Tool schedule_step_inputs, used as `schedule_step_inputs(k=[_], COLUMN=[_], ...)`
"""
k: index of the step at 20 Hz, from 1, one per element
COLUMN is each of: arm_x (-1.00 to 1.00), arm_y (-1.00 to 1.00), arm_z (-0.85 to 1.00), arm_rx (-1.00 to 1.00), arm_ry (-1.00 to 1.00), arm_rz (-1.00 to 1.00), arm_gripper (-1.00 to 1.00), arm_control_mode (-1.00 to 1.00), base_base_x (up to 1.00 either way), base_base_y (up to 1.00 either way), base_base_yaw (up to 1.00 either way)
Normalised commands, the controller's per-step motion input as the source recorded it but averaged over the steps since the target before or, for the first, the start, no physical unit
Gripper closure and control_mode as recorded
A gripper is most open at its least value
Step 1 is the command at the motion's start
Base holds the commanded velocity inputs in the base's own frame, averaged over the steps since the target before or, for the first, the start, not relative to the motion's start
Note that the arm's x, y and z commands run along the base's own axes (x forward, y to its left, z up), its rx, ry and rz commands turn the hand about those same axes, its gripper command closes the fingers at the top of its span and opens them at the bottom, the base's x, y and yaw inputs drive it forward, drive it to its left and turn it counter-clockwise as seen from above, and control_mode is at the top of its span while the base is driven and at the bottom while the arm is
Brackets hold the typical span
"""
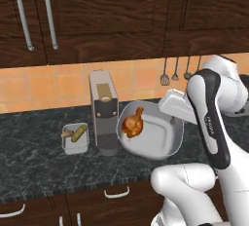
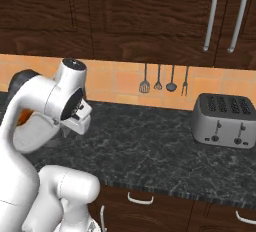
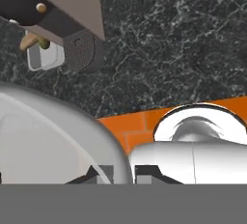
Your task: Take the meat container that has the chicken drumstick and place it on the second highest rack of the freezer. Then take the vegetable container that has the potato and sweet potato and place it on the highest rack of the freezer.
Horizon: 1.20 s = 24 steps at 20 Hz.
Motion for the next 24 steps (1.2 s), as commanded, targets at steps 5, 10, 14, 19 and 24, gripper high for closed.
schedule_step_inputs(k=[5,10,14,19,24], arm_x=[-0.45,-0.22,-0.14,-0.74,-0.46], arm_y=[0.22,0.18,0.15,0.02,0.00], arm_z=[0.11,0.22,0.26,0.05,0.00], arm_rx=[0.00,0.00,0.04,0.06,0.02], arm_ry=[-0.03,0.15,0.37,0.25,0.02], arm_rz=[-0.01,-0.12,-0.23,-0.22,-0.13], arm_gripper=[1.00,1.00,1.00,1.00,1.00], arm_control_mode=[-1.00,-1.00,-1.00,-1.00,1.00], base_base_x=[0.00,0.00,0.00,0.00,-0.35], base_base_y=[0.00,0.00,0.00,0.00,0.00], base_base_yaw=[0.00,0.00,0.00,0.00,-0.09])
